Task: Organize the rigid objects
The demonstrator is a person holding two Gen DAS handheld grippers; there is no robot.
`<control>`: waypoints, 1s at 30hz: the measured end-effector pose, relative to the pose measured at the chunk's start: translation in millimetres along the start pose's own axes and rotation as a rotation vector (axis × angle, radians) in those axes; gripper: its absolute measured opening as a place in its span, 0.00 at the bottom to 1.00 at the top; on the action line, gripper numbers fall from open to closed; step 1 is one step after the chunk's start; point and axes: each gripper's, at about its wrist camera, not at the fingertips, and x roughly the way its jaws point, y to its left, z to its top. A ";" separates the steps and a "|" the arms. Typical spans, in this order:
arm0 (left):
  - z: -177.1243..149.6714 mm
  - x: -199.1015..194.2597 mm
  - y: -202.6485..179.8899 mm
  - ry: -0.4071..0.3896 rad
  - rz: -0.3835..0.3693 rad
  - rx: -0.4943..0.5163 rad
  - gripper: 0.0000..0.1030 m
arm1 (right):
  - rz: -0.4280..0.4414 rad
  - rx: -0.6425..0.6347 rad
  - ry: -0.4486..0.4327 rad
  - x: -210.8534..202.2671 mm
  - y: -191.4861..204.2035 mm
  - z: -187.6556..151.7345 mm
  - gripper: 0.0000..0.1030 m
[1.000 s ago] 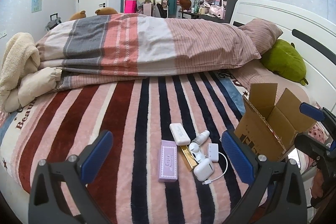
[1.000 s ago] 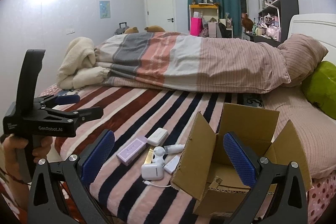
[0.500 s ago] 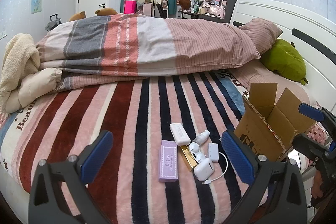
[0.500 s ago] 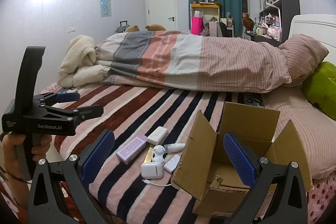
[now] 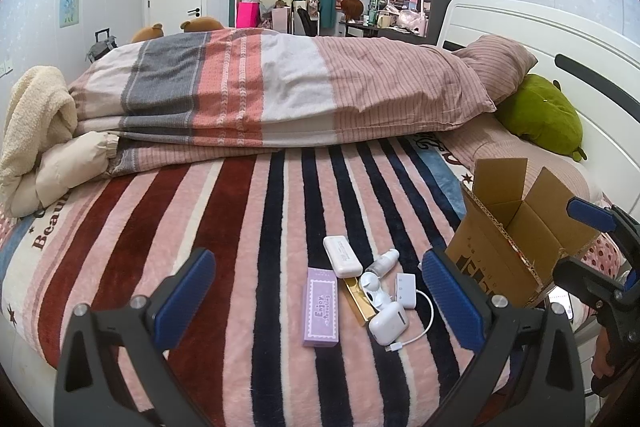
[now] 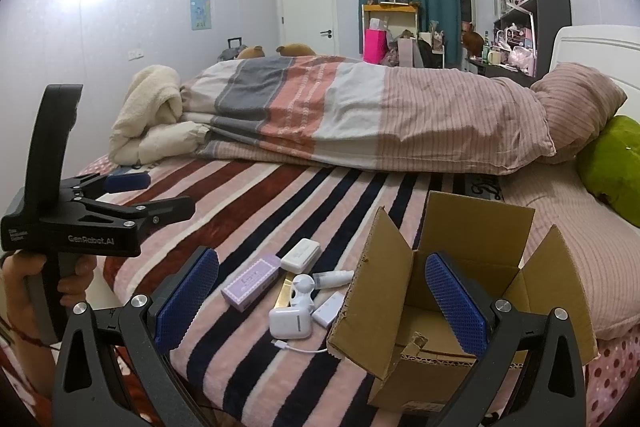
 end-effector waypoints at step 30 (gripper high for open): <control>-52.5 69.8 142.7 0.053 0.087 -0.104 0.99 | 0.183 -0.032 0.368 157.0 102.5 -31.8 0.67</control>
